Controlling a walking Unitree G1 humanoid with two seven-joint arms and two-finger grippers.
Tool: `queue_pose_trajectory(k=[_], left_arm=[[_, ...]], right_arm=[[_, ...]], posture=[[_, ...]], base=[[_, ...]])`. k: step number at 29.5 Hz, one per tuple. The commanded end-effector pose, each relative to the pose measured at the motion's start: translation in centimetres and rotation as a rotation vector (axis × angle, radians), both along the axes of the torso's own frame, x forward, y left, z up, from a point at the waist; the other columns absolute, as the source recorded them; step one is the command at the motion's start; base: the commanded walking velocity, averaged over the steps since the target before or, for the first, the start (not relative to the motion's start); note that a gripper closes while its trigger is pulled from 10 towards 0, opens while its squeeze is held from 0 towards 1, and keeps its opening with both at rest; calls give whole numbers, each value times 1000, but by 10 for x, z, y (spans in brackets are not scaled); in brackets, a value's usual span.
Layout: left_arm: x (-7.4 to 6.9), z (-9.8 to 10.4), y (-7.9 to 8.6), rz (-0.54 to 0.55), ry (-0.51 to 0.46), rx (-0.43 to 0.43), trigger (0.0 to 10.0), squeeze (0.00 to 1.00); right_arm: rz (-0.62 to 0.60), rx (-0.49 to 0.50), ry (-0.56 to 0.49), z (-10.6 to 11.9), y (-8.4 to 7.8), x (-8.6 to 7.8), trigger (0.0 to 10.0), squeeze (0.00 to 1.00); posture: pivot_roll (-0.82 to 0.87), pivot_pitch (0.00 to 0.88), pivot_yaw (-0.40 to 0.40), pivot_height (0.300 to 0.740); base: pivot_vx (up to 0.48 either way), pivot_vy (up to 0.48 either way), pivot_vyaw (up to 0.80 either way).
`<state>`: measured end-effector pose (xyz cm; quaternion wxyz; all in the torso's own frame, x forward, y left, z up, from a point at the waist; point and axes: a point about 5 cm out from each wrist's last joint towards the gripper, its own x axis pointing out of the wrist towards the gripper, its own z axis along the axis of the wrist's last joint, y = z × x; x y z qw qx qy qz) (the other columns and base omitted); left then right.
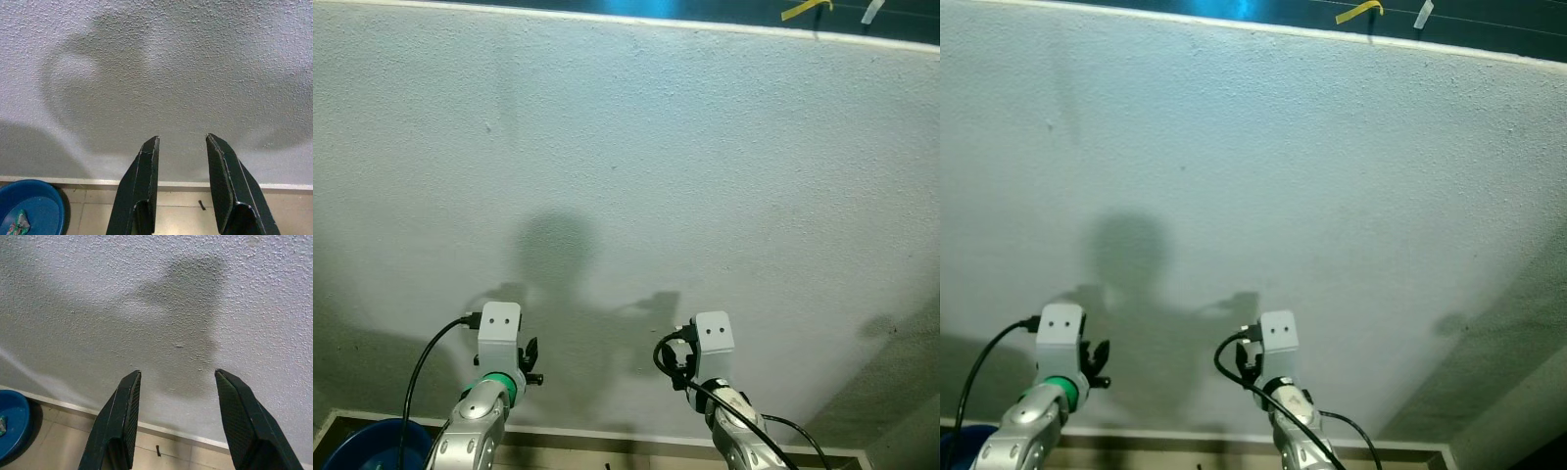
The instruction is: Clothes washing
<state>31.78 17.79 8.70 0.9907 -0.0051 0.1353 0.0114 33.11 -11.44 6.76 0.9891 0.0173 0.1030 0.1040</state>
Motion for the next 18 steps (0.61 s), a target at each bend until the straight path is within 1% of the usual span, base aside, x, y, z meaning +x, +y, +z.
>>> queue_pose_trajectory(k=[1,4,5,6,7,8,9,13,14,18], left_arm=[[-1,-3,-1,-6,7,-10,10000,0],[-1,-3,-1,-7,1,-16,10000,0],[-3,-2,-2,-17,-1,-19,10000,0],[-3,-2,-2,-17,-1,-19,10000,0],[-6,-2,-3,-20,-8,-6,10000,0],[-8,-4,-2,-14,-4,9,10000,0],[-9,-6,-1,-2,0,3,10000,0],[-11,-7,-2,3,1,-3,10000,0],[-11,-7,-4,-6,-9,-11,10000,0],[-12,-4,-5,-6,-42,-10,10000,0]], right_arm=[[-4,-10,14,-3,-1,0,10000,0],[-5,-12,13,-2,-1,0,10000,0],[-33,-28,-4,-2,-6,0,10000,0],[-33,-28,-4,-2,-6,0,10000,0],[-42,-53,15,-6,-9,-2,10000,0],[-47,-67,37,-10,-11,-3,10000,0],[-56,-69,43,-11,-13,-4,10000,0],[-67,-51,51,-11,-15,-4,10000,0],[-63,-37,52,-11,-17,-5,10000,0],[-48,-45,30,-10,-18,-7,10000,0]], posture=[[-7,0,-21,740],[-7,0,-21,740],[5,0,-38,740],[5,0,-38,740],[3,0,-36,740],[-3,1,-33,740],[-12,4,-35,740],[-14,18,-42,740],[-13,21,-38,740],[-18,23,-39,740]], base=[[0,0,0],[0,0,0],[0,0,0],[0,0,0],[0,0,0],[0,0,-656],[0,0,-656],[0,0,-728],[0,0,-800],[0,0,-800]])
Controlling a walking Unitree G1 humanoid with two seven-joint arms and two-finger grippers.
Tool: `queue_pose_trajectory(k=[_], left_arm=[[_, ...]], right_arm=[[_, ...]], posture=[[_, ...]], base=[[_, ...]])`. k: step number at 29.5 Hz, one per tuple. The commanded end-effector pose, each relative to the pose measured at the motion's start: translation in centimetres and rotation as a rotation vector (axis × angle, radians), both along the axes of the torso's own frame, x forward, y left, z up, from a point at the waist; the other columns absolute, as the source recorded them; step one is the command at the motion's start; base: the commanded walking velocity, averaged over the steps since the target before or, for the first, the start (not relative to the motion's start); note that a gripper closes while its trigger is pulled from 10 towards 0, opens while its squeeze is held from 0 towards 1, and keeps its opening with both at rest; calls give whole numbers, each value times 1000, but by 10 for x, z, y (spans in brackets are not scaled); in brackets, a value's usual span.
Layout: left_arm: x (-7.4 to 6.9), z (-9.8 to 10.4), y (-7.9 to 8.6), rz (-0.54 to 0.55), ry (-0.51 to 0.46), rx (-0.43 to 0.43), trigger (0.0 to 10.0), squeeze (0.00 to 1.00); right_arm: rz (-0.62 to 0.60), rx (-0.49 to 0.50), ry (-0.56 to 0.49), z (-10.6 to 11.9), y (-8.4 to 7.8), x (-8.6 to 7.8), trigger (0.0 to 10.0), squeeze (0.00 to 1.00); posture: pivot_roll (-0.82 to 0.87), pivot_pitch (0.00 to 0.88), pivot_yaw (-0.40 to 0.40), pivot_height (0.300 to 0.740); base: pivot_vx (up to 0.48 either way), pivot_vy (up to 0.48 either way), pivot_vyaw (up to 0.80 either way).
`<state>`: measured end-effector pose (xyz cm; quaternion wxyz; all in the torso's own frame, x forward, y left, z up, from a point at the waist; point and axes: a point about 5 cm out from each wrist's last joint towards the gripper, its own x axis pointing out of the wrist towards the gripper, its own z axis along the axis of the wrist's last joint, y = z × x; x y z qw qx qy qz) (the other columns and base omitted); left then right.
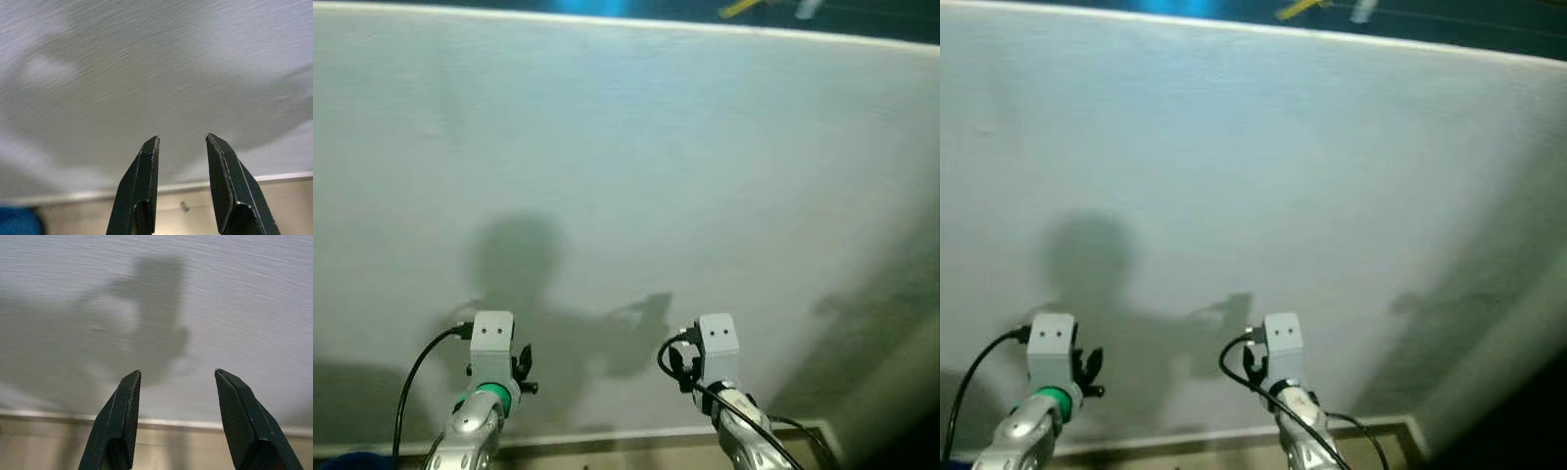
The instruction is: Clothes washing
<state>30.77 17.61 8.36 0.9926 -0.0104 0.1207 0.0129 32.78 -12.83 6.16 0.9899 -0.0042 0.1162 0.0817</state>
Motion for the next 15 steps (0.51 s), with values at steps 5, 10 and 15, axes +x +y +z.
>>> queue_pose_trajectory(k=[5,10,15], left_arm=[[-3,2,-3,2,-38,20,10000,0],[-3,13,-4,-26,-114,-23,10000,0],[-3,17,-7,-44,-144,-25,10000,0]], right_arm=[[-22,25,-11,-1,-5,-3,10000,0],[-15,48,-60,8,-1,-1,10000,0],[-16,61,-70,11,-1,0,10000,0]], posture=[[-15,19,-43,740],[-25,20,-40,740],[-26,20,-40,740]], base=[[0,0,-800],[0,0,-800],[0,0,-800]])
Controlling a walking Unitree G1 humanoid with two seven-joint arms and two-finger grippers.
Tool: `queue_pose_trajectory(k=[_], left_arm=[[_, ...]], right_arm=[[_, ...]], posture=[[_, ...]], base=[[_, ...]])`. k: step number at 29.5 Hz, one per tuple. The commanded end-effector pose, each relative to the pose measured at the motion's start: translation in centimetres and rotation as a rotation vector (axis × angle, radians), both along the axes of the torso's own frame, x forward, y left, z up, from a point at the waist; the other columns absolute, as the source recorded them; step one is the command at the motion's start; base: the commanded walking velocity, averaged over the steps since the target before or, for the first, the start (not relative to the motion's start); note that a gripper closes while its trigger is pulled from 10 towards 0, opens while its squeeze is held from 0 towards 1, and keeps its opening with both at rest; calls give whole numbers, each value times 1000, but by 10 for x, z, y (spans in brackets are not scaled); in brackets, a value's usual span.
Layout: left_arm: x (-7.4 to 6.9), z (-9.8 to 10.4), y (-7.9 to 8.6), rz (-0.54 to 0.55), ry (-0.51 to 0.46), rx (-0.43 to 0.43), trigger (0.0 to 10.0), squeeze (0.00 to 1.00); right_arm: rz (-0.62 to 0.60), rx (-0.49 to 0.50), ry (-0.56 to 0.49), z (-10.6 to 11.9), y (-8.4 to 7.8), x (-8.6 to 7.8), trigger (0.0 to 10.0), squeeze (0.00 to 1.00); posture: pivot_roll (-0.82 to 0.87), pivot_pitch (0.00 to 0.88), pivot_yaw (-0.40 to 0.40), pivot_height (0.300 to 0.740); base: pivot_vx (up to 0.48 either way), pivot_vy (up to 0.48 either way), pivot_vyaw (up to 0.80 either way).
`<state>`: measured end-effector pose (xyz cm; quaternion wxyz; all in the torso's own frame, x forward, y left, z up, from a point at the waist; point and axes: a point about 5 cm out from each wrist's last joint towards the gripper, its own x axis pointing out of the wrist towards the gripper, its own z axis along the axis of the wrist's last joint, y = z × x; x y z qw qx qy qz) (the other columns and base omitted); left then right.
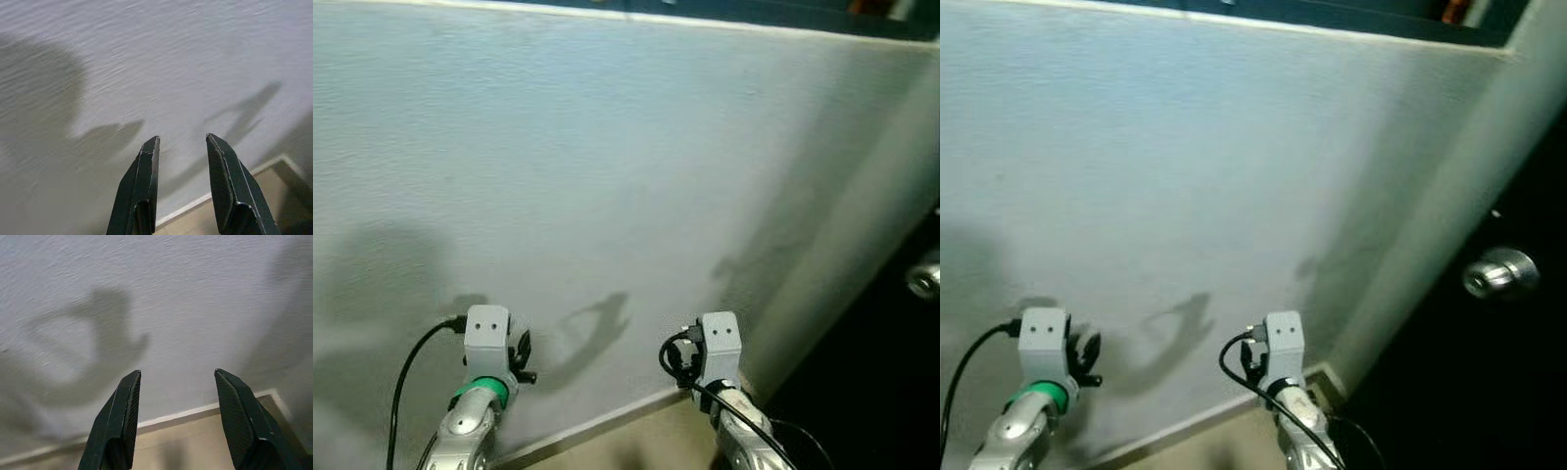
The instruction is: Clothes washing
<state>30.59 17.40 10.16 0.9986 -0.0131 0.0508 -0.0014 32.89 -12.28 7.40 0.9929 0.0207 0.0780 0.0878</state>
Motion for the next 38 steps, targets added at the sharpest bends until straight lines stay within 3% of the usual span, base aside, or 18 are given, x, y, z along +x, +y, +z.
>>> queue_pose_trajectory(k=[1,5,21,26,28,38], left_arm=[[-1,-1,-5,-19,-4,-16,10000,0],[-2,-4,-10,-59,-7,52,10000,0],[-2,0,-12,-98,-21,55,10000,0],[-1,-4,-10,-22,7,-33,10000,0],[-1,-2,-10,13,-20,-124,10000,0],[0,-1,-8,-47,7,-52,10000,0]], right_arm=[[-21,5,3,-1,-7,-1,10000,0],[-3,-2,-16,2,-7,-1,10000,0],[13,23,-76,13,-6,-1,10000,0],[3,30,-73,13,-7,-2,10000,0],[0,27,-71,12,-7,-2,10000,0],[-20,86,-57,11,-3,-2,10000,0]], posture=[[-26,20,-40,740],[-38,21,-41,740],[-47,19,-37,740],[-43,23,-37,740],[-39,23,-37,740],[-21,17,-13,740]], base=[[0,0,-800],[0,0,-800],[0,0,-800],[0,0,-800],[0,0,-800],[0,0,-800]])
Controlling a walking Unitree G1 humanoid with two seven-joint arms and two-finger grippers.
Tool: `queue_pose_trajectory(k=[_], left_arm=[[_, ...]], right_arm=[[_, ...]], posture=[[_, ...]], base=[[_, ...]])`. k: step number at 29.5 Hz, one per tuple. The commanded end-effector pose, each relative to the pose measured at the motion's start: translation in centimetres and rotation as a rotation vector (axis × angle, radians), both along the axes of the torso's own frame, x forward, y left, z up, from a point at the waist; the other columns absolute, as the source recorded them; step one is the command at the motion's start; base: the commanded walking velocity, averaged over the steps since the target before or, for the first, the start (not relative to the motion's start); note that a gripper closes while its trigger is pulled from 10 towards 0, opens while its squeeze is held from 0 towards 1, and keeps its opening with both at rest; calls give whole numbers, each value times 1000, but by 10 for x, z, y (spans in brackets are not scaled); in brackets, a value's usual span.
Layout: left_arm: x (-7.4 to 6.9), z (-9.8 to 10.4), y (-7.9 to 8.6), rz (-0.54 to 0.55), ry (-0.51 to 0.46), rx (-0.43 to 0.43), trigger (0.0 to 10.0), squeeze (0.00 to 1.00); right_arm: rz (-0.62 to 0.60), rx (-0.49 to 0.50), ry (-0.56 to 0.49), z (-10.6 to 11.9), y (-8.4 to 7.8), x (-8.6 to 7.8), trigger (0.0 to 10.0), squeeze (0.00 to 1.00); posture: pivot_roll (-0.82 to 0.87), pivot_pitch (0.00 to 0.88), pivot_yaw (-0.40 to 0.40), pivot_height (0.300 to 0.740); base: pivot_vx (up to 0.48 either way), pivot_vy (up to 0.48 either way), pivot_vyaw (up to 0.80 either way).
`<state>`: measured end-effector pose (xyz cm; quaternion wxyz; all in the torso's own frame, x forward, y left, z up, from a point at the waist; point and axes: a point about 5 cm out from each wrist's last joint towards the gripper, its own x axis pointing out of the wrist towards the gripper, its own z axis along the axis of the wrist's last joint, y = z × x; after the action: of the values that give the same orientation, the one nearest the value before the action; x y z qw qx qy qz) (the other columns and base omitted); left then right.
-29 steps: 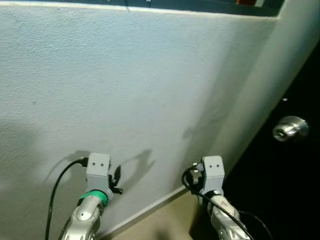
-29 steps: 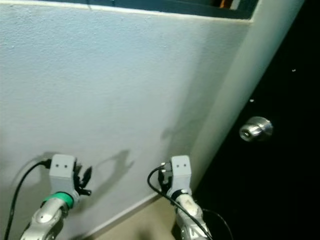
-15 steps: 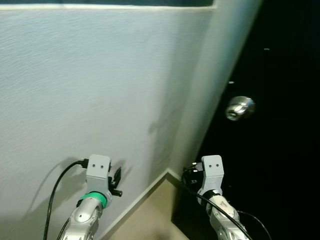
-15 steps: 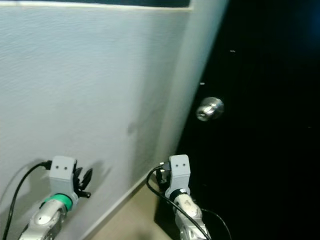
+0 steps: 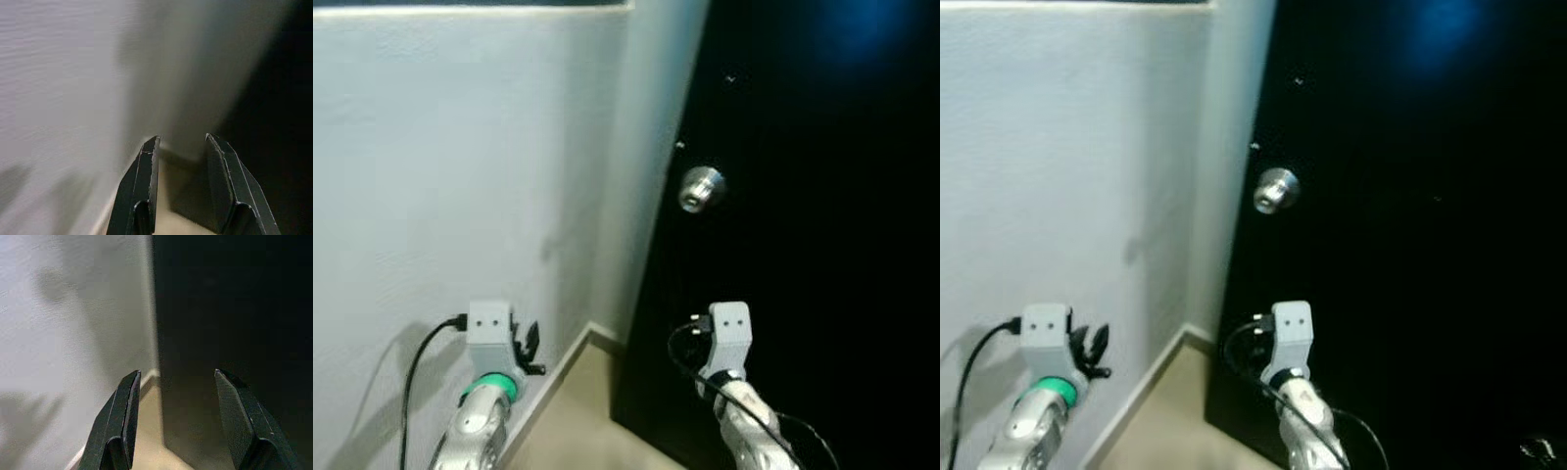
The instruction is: Clothes washing
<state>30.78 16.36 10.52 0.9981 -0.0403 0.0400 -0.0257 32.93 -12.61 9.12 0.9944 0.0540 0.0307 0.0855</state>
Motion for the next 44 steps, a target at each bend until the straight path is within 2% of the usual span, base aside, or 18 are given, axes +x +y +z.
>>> queue_pose_trajectory(k=[1,3,5,7,14,26,28,29,32,37,41,44], left_arm=[[-2,-4,3,-6,24,30,10000,0],[-1,-5,5,-18,38,76,10000,0],[-1,-5,6,-21,41,86,10000,0],[1,-1,6,-17,17,125,10000,0],[2,1,6,-24,15,117,10000,0],[1,2,-2,-22,7,87,10000,0],[0,2,0,-11,2,110,10000,0],[-1,4,3,8,-28,162,10000,0],[-1,6,5,32,-49,184,10000,0],[1,4,3,31,-19,118,10000,0],[5,9,-1,28,-56,107,10000,0],[8,8,-3,48,-39,140,10000,0]], right_arm=[[-8,20,35,-7,1,-3,10000,0],[-7,26,37,-9,3,-4,10000,0],[-5,27,38,-10,4,-4,10000,0],[4,30,21,-7,6,-4,10000,0],[33,18,2,-2,12,0,10000,0],[31,-24,3,-1,4,4,10000,0],[32,-30,1,0,3,3,10000,0],[34,-39,-1,-1,3,3,10000,0],[33,-57,-1,-2,2,2,10000,0],[38,-69,-5,0,2,3,10000,0],[38,-82,-23,6,1,5,10000,0],[30,-94,-23,7,-5,8,10000,0]], posture=[[-19,16,-11,740],[-10,8,3,740],[-10,8,3,740],[-1,2,-5,740],[-4,0,-6,740],[-5,2,-38,740],[-7,4,-44,740],[-7,4,-45,740],[-12,7,-51,740],[-46,7,-49,740],[-59,0,-54,740],[-42,0,-61,740]], base=[[0,0,-800],[0,0,-800],[0,0,-800],[0,0,-800],[0,0,-800],[0,0,-800],[0,0,-800],[0,0,-800],[0,0,-800],[0,0,-800],[0,0,-800],[0,0,-800]])
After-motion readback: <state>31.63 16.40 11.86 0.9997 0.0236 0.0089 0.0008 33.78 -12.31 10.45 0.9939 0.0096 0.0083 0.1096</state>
